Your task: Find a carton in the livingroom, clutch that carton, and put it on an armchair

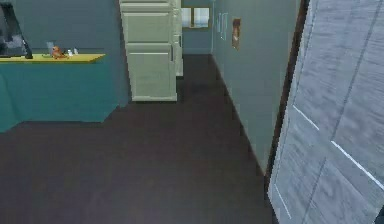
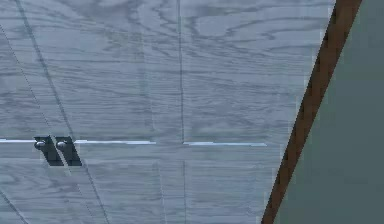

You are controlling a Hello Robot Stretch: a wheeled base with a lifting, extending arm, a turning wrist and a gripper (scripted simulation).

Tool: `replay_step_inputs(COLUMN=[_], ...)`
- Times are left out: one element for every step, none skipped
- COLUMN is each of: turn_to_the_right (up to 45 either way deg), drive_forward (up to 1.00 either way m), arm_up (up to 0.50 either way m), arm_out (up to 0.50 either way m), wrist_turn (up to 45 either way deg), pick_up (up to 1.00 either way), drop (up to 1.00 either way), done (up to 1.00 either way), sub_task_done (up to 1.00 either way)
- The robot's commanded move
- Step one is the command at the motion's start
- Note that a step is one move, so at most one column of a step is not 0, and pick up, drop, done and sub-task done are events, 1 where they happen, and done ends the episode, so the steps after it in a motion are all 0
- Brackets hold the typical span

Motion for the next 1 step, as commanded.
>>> replay_step_inputs(turn_to_the_right=[0.0], drive_forward=[1.00], arm_up=[0.00], arm_out=[0.00], wrist_turn=[0.0], pick_up=[0.00], drop=[0.00], done=[0.00], sub_task_done=[0.00])
